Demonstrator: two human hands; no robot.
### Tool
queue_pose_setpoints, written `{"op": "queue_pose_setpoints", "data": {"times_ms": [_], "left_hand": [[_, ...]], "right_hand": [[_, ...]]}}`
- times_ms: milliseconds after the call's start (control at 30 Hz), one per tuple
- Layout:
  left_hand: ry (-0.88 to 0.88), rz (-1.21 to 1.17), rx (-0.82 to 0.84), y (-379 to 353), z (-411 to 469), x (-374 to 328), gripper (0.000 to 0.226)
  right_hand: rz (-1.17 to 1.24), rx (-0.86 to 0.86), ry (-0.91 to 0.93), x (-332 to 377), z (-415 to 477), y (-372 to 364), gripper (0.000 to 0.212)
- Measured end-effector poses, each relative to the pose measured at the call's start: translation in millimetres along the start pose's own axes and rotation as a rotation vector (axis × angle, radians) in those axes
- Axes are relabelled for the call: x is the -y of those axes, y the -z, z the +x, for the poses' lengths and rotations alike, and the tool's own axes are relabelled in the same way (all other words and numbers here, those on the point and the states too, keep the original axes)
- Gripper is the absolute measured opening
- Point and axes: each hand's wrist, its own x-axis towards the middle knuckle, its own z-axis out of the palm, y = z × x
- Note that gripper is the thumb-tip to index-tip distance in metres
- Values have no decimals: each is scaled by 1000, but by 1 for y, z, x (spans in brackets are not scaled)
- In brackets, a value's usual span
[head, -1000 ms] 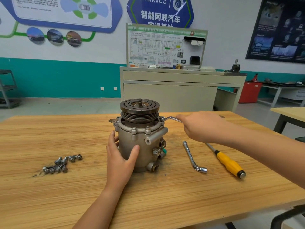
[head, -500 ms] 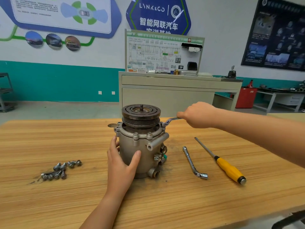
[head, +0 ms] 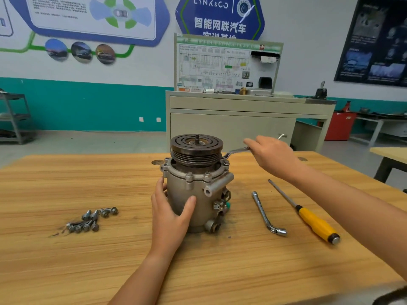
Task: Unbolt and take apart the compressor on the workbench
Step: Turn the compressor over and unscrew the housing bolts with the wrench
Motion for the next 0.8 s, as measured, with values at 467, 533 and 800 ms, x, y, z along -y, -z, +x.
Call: {"op": "queue_pose_setpoints", "data": {"times_ms": [467, 533, 800], "left_hand": [[16, -16, 6, 0, 1, 4, 85], [26, -25, 9, -1, 1, 6, 86], [28, -31, 2, -2, 1, 6, 86]], "right_hand": [[32, 293, -208, 24, -45, 43, 62], [-28, 336, -221, 29, -40, 46, 64], [-327, 529, -65, 59, -21, 78, 46]]}}
